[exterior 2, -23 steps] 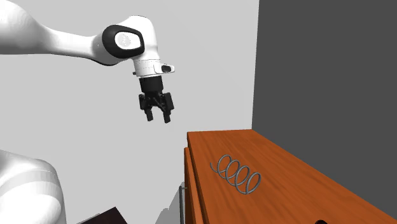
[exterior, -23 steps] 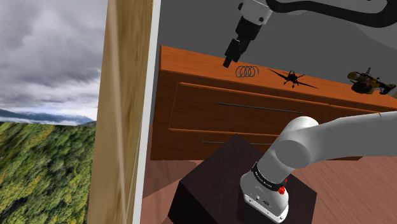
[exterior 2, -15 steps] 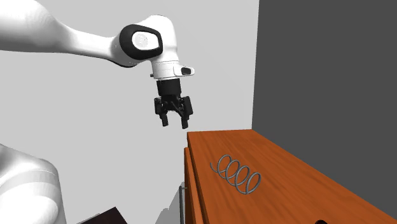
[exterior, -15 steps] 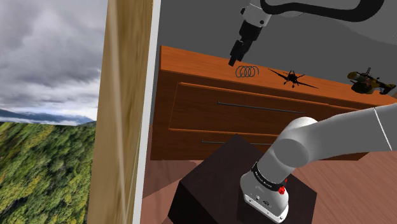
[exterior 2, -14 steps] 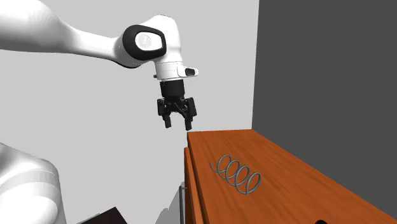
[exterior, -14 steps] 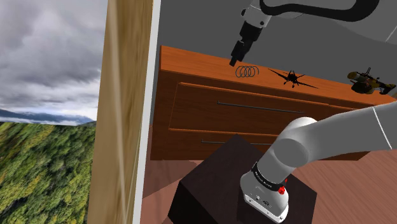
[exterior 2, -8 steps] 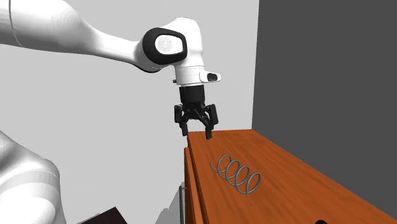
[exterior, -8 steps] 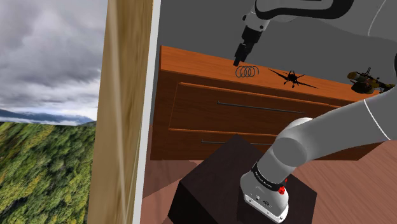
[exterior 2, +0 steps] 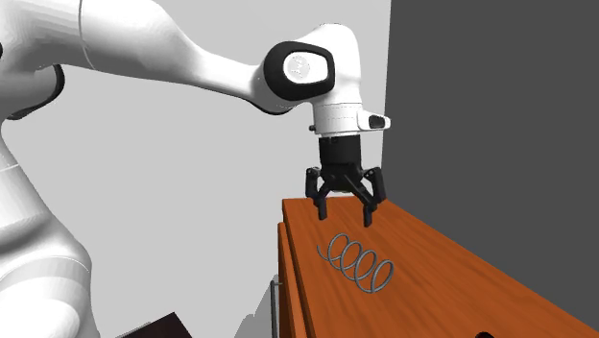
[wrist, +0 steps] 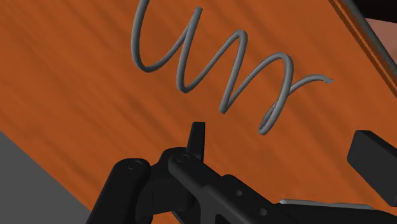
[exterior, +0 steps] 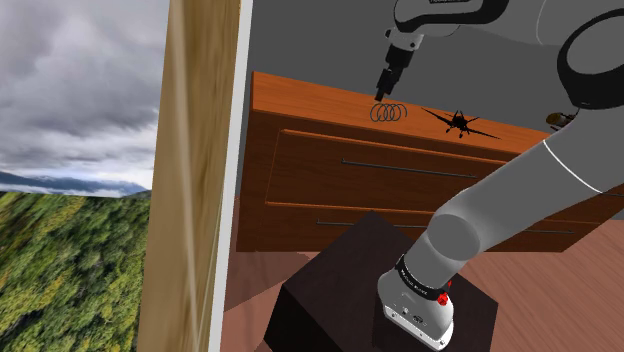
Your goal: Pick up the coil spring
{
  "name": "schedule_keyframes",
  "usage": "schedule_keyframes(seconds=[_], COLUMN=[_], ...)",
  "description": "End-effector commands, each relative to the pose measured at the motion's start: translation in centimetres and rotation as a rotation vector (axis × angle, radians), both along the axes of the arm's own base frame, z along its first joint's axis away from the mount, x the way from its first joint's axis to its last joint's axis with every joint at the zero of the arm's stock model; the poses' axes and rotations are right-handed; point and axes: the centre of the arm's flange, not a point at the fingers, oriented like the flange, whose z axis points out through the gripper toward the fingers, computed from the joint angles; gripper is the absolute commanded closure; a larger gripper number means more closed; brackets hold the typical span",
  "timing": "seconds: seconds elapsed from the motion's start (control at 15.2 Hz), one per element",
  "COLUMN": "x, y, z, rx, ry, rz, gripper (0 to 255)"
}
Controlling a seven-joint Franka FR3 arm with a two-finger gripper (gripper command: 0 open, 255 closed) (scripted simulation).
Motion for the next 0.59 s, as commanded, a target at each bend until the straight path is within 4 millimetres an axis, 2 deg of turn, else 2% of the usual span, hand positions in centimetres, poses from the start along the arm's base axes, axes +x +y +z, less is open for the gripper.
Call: schedule_keyframes(seconds=[0.0,0.46,0.53], x=[0.2,0.2,0.2], y=[-1.7,-1.7,-1.7], z=[-0.4,-4.4,-4.4], rx=[-0.005,-0.005,-0.005], ry=[0.009,0.009,0.009], rz=[0.0,0.0,0.0], gripper=[0,0,0])
